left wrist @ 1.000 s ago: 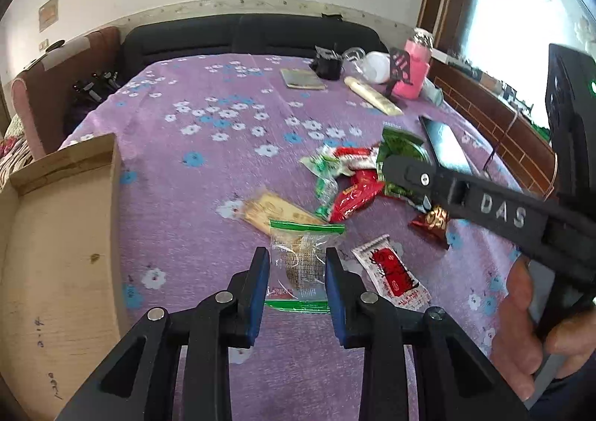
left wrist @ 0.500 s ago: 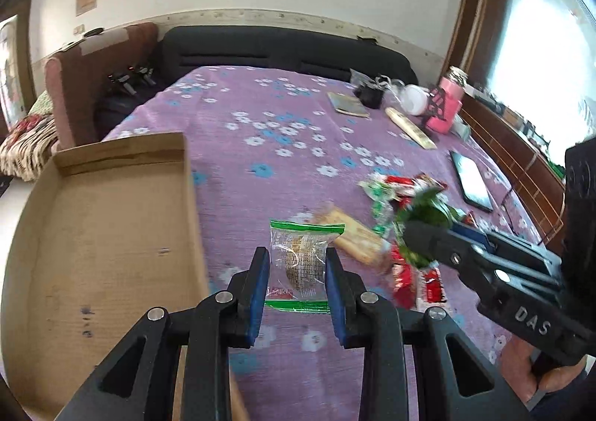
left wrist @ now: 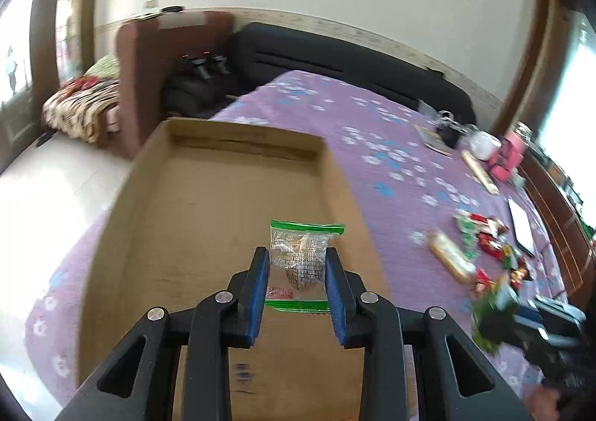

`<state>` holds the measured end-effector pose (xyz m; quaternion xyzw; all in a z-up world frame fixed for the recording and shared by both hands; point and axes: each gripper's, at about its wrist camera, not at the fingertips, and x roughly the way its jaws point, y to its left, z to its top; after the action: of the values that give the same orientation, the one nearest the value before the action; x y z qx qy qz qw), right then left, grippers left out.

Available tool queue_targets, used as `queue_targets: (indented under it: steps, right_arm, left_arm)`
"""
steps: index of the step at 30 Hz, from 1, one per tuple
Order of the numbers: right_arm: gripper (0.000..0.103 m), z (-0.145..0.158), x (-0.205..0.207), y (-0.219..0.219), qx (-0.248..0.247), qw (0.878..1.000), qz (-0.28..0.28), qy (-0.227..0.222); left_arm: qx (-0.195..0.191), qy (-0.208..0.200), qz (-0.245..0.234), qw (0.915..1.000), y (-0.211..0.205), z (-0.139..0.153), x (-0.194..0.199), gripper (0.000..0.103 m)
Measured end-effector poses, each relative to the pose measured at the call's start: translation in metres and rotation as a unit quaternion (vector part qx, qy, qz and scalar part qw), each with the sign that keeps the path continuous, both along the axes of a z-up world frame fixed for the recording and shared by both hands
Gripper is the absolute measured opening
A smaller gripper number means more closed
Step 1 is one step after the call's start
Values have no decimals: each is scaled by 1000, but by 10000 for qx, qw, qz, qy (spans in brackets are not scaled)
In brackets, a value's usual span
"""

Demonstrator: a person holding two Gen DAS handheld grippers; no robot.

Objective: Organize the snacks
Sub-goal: 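Carry zip-lock bag with left gripper into box while right drops green bag there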

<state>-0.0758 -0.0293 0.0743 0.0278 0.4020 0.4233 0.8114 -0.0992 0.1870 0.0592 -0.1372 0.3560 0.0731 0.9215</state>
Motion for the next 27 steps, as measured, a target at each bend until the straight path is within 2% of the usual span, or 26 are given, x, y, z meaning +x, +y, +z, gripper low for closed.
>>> queue_targets:
  steps: [5, 11, 18, 27]
  right_arm:
    - [23, 2, -18, 47, -85, 9985, 523, 170]
    - [23, -12, -25, 92, -417, 9969, 648, 142]
    - [23, -30, -27, 102, -542, 9968, 588, -19]
    - [23, -37, -27, 99, -542, 9966, 609, -129]
  left_arm:
    - [92, 113, 297, 9995, 21, -9, -7, 31]
    - [182, 200, 423, 9987, 36, -18, -14, 31]
    - [334, 309, 421, 9981, 36, -29, -15, 31]
    - [478, 323, 484, 9972, 31, -38, -11, 31]
